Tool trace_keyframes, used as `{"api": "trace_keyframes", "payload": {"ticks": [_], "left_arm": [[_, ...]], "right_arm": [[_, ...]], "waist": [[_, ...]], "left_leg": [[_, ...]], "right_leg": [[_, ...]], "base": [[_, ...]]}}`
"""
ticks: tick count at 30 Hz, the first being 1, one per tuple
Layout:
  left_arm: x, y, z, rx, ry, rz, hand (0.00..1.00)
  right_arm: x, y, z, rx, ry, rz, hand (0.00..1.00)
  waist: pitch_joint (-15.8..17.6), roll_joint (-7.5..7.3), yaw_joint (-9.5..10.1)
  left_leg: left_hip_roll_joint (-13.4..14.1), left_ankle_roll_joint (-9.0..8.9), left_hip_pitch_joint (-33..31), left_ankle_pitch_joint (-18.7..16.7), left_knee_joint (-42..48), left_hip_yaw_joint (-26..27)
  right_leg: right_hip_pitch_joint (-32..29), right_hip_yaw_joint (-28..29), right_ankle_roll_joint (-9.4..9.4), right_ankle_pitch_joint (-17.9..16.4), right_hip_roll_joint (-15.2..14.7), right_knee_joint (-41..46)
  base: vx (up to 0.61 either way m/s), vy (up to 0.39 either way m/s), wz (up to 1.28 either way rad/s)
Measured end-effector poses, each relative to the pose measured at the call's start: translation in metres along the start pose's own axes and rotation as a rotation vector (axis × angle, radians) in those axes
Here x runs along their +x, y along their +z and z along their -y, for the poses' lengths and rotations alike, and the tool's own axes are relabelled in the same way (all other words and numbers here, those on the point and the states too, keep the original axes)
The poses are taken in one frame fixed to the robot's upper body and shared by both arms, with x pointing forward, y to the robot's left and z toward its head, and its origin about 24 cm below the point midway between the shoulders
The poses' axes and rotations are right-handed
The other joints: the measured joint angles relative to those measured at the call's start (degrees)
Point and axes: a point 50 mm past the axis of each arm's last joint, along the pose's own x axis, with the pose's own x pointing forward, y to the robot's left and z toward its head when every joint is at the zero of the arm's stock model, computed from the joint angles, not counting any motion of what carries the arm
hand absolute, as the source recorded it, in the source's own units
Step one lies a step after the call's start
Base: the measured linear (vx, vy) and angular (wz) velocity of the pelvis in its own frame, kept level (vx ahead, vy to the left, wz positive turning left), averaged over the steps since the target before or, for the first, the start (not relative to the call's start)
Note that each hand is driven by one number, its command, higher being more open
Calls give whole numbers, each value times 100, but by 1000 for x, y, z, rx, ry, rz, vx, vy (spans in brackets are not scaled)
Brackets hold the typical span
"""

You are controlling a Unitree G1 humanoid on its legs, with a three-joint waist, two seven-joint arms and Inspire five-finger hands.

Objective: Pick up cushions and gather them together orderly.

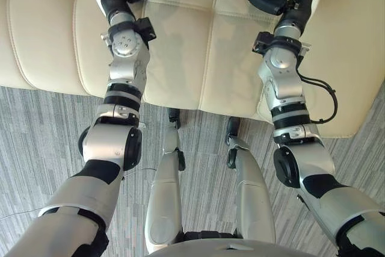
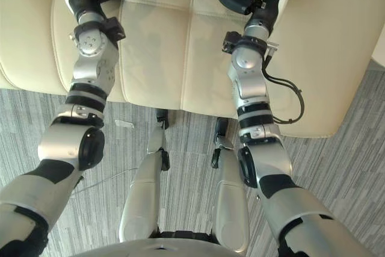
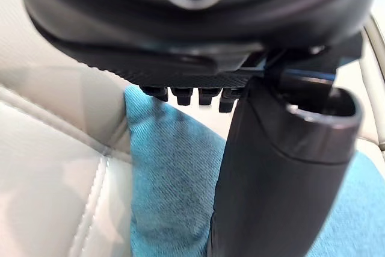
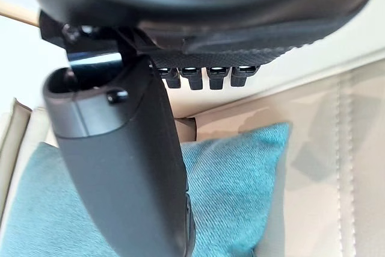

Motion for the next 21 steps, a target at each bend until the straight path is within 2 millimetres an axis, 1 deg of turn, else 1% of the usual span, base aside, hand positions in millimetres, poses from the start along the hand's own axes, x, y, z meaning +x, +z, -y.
{"api": "trace_keyframes", "payload": {"ticks": [1,3,4,5,6,7,8,9,10,11,12,15,17,18,19,20,21], "left_arm": [[-2,-4,-10,-16,24,-2,100],[-6,-8,-21,-34,49,-5,100],[-12,-14,-35,-39,74,-4,100],[-13,-15,-36,-39,75,-4,100],[-26,-26,-56,-32,102,4,100],[-30,-29,-62,-32,109,5,100],[-39,-36,-72,-26,118,0,100],[-50,-47,-82,-27,128,-26,100],[-58,-56,-89,-28,134,-53,100],[-79,-73,-99,-52,149,-107,100],[-98,-86,-106,-63,154,-150,100],[-138,-114,-119,-71,161,-265,100],[-201,-150,-138,-38,167,-465,100],[-215,-156,-142,-26,160,-509,100],[-240,-165,-148,-15,155,-582,100],[-260,-172,-153,4,145,-643,100],[-273,-177,-156,18,140,-689,100]], "right_arm": [[-3,0,11,7,-23,15,100],[-5,-1,24,5,-45,28,100],[-10,-4,42,-6,-82,35,100],[-11,-5,43,-7,-85,35,100],[-24,-13,67,-32,-118,35,100],[-28,-16,73,-39,-124,36,100],[-36,-19,84,-52,-137,36,100],[-45,-23,97,-69,-149,31,100],[-51,-26,103,-84,-147,19,100],[-66,-32,114,-113,-128,-4,100],[-78,-36,121,-128,-102,-21,100],[-100,-46,129,-137,-37,-71,100],[-141,-69,132,-114,53,-218,100],[-152,-75,133,-102,71,-260,100],[-174,-85,134,-85,102,-341,100],[-194,-93,134,-76,131,-412,100],[-209,-100,135,-74,149,-473,100]], "waist": [[0,-1,16],[-3,-5,19],[-22,-20,23],[-26,-26,25],[-202,-119,60],[-252,-131,60],[-301,-141,62],[-300,-141,65],[-301,-142,63],[-334,-142,60],[-436,-145,60],[-526,-156,62],[-869,-209,84],[-978,-213,85],[-1180,-224,87],[-1313,-225,93],[-1423,-217,91]], "left_leg": [[13,-2,59,-2,0,-9],[22,-5,122,-4,-1,-21],[25,-8,228,-6,-2,-39],[25,-11,233,-9,-3,-39],[30,-113,279,-100,-7,-48],[42,-125,279,-122,-8,-55],[57,-156,313,-171,-7,-67],[61,-151,432,-171,-7,-84],[56,-123,529,-149,-7,-88],[35,-98,704,-157,-7,-103],[28,-93,776,-169,-7,-122],[19,-92,1069,-191,-6,-144],[0,-36,1513,-360,-5,-105],[-5,-40,1590,-417,18,-97],[-12,-12,1717,-528,64,-69],[-24,-8,1881,-622,95,-44],[-30,6,2010,-657,103,-22]], "right_leg": [[64,-11,-5,-4,14,-21],[142,-16,-9,-7,25,-34],[290,-35,-32,-31,33,-90],[295,-36,-34,-37,33,-95],[373,-54,-68,-151,36,-156],[377,-65,-69,-152,45,-154],[420,-85,-72,-154,57,-152],[546,-112,-79,-159,59,-154],[649,-123,-87,-172,56,-156],[846,-170,-86,-228,32,-159],[935,-201,-86,-262,21,-158],[1267,-293,-87,-310,2,-168],[1739,-307,-81,-409,-18,-241],[1844,-310,-72,-427,-23,-280],[2034,-312,-66,-441,-27,-376],[2233,-310,-56,-458,-37,-452],[2379,-309,-52,-464,-43,-511]], "base": [[35,-61,-1],[25,-68,1],[23,-77,3],[28,-108,1],[20,-82,-2],[29,-102,0],[37,-94,5],[53,-112,6],[60,-114,11],[55,-98,14],[69,-102,16],[63,-100,12],[62,-73,4],[87,-47,-1],[85,-22,-1],[86,-10,-4],[69,12,-8]]}}
